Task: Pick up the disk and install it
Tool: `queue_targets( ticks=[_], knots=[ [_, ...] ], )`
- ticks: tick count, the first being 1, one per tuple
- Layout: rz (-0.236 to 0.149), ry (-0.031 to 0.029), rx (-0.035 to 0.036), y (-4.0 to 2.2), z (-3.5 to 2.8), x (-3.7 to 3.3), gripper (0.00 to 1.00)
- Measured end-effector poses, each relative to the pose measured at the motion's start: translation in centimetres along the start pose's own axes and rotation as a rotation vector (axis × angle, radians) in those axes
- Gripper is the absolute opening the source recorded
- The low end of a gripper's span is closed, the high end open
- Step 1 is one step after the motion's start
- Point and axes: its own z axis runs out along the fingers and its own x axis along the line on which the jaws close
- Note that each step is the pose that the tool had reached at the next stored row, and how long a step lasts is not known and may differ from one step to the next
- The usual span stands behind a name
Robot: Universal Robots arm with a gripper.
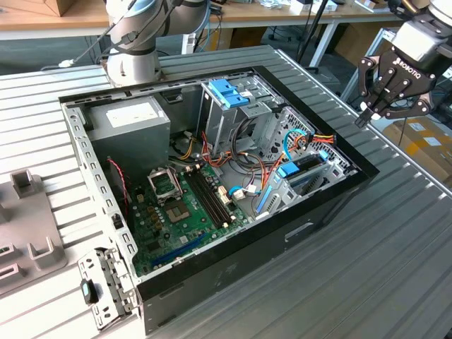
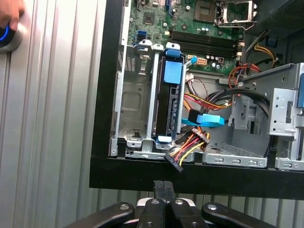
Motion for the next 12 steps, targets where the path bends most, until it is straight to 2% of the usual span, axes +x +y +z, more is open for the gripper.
queue_targets(
  ticks=[12],
  knots=[
    [-0.044,-0.0001,-0.0017,0.0,0.0,0.0,0.11]
  ],
)
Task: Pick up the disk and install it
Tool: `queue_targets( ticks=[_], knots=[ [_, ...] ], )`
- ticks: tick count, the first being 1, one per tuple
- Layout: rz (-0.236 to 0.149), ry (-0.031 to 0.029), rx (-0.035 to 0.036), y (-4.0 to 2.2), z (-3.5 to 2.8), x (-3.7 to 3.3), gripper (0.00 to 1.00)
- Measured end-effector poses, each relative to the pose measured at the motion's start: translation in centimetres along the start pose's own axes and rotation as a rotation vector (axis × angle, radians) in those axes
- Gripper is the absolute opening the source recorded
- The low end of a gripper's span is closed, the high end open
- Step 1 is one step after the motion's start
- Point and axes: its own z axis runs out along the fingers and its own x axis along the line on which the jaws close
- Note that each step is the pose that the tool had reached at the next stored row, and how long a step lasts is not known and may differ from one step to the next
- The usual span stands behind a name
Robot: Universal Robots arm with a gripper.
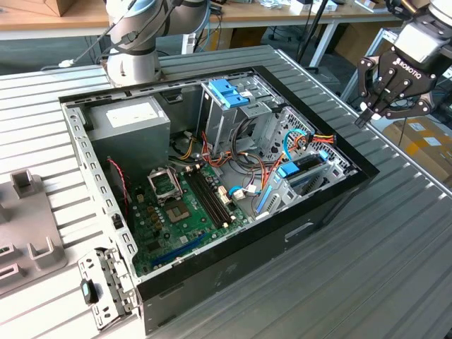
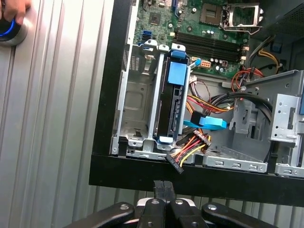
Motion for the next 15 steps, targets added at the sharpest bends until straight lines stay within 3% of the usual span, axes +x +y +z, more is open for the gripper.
queue_targets(
  ticks=[15],
  knots=[
    [-0.064,-0.0001,-0.0028,0.0,0.0,0.0,0.11]
  ],
)
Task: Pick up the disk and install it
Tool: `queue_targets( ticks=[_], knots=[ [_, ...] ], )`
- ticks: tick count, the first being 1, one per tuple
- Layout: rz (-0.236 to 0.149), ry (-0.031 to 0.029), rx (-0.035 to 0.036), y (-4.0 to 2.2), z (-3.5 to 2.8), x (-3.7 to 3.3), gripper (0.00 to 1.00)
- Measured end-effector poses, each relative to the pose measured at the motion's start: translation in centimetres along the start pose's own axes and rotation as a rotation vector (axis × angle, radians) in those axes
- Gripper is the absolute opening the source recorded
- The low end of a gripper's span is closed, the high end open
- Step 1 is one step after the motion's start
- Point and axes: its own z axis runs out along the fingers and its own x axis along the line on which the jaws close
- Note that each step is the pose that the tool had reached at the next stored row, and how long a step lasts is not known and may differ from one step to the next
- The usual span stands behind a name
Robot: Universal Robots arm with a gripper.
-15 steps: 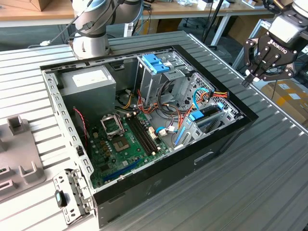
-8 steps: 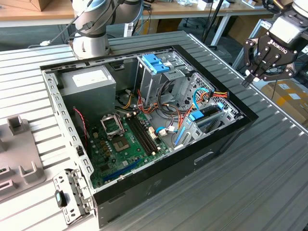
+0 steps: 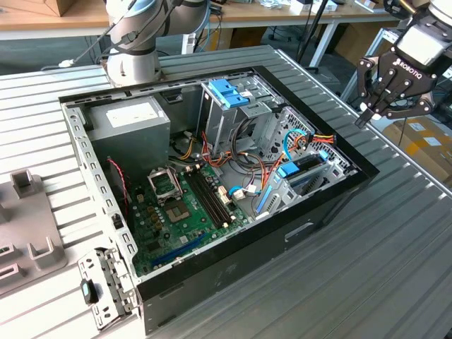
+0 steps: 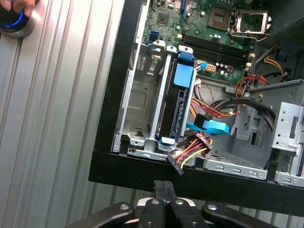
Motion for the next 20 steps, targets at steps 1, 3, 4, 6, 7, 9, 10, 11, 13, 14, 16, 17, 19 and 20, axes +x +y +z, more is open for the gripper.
queue_targets(
  ticks=[1,3,4,6,7,9,10,11,13,14,16,17,19,20],
  knots=[
    [-0.004,-0.0001,-0.0003,0.0,0.0,0.0,0.11],
    [-0.013,-0.0001,-0.001,0.0,0.0,0.0,0.11],
    [-0.017,-0.0001,-0.0012,0.0,0.0,0.0,0.11],
    [-0.03,-0.0003,-0.0022,0.0,0.0,0.0,0.11],
    [-0.035,-0.0003,-0.0025,0.0,0.0,0.0,0.11],
    [-0.041,-0.0003,-0.0031,0.0,0.0,0.0,0.11],
    [-0.046,-0.0004,-0.0034,0.0,0.0,0.0,0.11],
    [-0.05,-0.0004,-0.0036,0.0,0.0,0.0,0.11],
    [-0.058,-0.0005,-0.0043,0.0,0.0,0.0,0.11],
    [-0.062,-0.0005,-0.0045,0.0,0.0,0.0,0.11],
    [-0.073,-0.0006,-0.0054,0.0,0.0,0.0,0.11],
    [-0.077,-0.0006,-0.0056,0.0,0.0,0.0,0.11],
    [-0.087,-0.0007,-0.0064,0.0,0.0,0.0,0.11],
    [-0.091,-0.0008,-0.0067,0.0,0.0,0.0,0.11]
  ],
)
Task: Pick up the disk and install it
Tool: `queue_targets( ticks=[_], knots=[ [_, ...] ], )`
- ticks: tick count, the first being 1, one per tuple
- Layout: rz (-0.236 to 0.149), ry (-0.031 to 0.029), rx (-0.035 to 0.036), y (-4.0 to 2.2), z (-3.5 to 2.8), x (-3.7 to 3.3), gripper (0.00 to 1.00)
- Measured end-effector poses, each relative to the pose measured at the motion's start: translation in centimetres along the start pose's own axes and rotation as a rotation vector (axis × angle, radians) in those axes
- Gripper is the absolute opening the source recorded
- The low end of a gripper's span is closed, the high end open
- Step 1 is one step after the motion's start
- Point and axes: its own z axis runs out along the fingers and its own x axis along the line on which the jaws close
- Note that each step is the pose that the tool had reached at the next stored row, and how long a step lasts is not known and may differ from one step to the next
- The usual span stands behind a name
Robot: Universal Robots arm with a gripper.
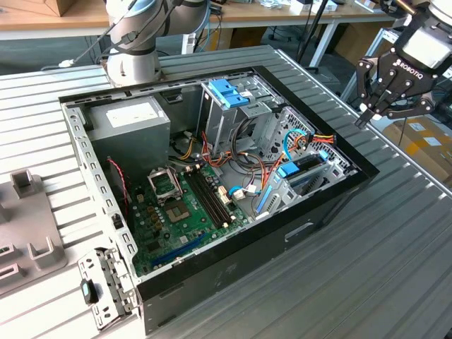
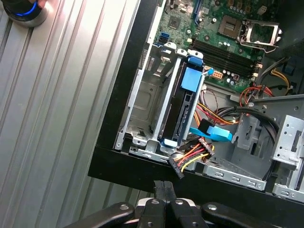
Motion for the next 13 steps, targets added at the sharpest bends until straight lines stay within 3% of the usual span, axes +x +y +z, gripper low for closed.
queue_targets(
  ticks=[13],
  knots=[
    [-0.069,-0.0006,-0.0051,0.0,0.0,0.0,0.11]
  ],
)
